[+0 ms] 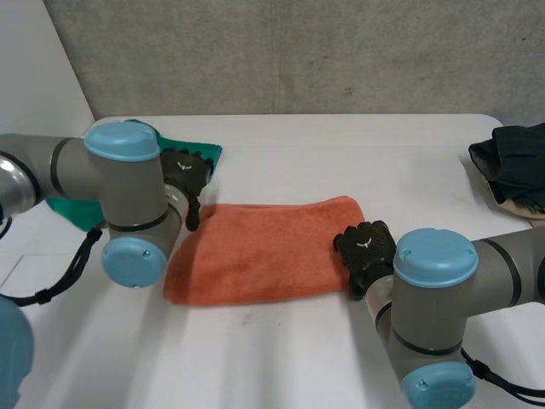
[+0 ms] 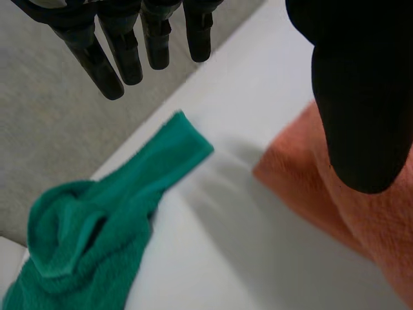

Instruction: Fold the laundry.

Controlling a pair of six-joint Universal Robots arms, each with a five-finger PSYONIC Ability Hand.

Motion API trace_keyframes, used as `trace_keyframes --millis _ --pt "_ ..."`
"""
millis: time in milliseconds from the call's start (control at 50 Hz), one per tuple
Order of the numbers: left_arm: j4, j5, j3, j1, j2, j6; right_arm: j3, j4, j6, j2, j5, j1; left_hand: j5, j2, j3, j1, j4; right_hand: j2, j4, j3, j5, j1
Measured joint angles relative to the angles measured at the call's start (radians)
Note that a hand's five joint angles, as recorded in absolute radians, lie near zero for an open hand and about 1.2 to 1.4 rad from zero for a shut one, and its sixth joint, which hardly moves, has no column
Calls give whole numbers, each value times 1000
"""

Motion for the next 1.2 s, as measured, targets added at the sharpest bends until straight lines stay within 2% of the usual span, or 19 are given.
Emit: trace_keyframes --millis 120,420,520,620,680,700,720,780,800,820,860,900,920,960,1020,1040,1080,1120,1200 --pt "66 -3 -61 -12 71 -23 16 -63 -14 -7 -1 -12 0 0 0 0 0 416 436 430 484 360" --pt "104 -6 -146 -36 154 -31 88 -24 -93 -145 -25 -104 0 0 0 0 0 422 472 459 502 361" --pt "107 0 -194 -34 213 -50 96 47 -224 -186 -37 -155 0 0 0 0 0 422 472 459 502 361" --pt "118 11 -237 -23 279 -74 55 25 -348 -207 -72 -121 0 0 0 0 0 422 473 464 502 361" --pt "122 15 -253 -17 311 -85 28 -23 -399 -204 -115 -69 0 0 0 0 0 422 473 464 507 361" --pt "125 16 -262 -11 337 -94 5 -83 -433 -187 -181 -9 0 0 0 0 0 422 473 464 512 361" --pt "125 16 -262 -11 337 -94 5 -83 -433 -187 -181 -9 0 0 0 0 0 422 473 464 512 361" --pt "126 13 -278 4 379 -113 -20 -195 -474 -128 -356 102 0 0 0 0 0 422 474 464 516 361" --pt "125 12 -281 7 387 -118 -22 -205 -477 -119 -376 112 0 0 0 0 0 422 474 464 516 361" --pt "125 11 -285 11 396 -124 -28 -235 -488 -87 -453 148 0 0 0 0 0 422 474 464 516 361" --pt "124 10 -293 17 410 -133 -38 -257 -501 -46 -532 183 0 0 0 0 0 387 419 413 488 344" --pt "124 10 -300 21 420 -139 -51 -264 -512 -6 -588 208 0 0 0 0 0 191 244 236 302 185" --pt "124 10 -306 25 426 -143 -63 -260 -515 18 -607 221 0 0 0 0 0 -96 -48 -59 -1 -94" --pt "125 10 -309 29 430 -147 -79 -247 -509 33 -595 230 0 0 0 0 0 -376 -329 -340 -283 -367" --pt "126 9 -309 36 435 -151 -98 -219 -465 27 -525 234 0 0 0 0 0 -513 -492 -505 -419 -476" --pt "127 7 -304 41 437 -154 -108 -195 -403 3 -451 231 0 0 0 0 0 -518 -510 -516 -424 -476" --pt "128 6 -298 44 438 -157 -113 -169 -333 -25 -382 224 0 0 0 0 0 -518 -513 -516 -424 -476" --pt "128 4 -284 47 440 -164 -123 -110 -175 -89 -261 201 0 0 0 0 0 -518 -513 -516 -424 -476" --pt "126 5 -264 42 439 -179 -144 15 56 -160 -158 150 0 0 0 0 0 -518 -513 -516 -424 -476"
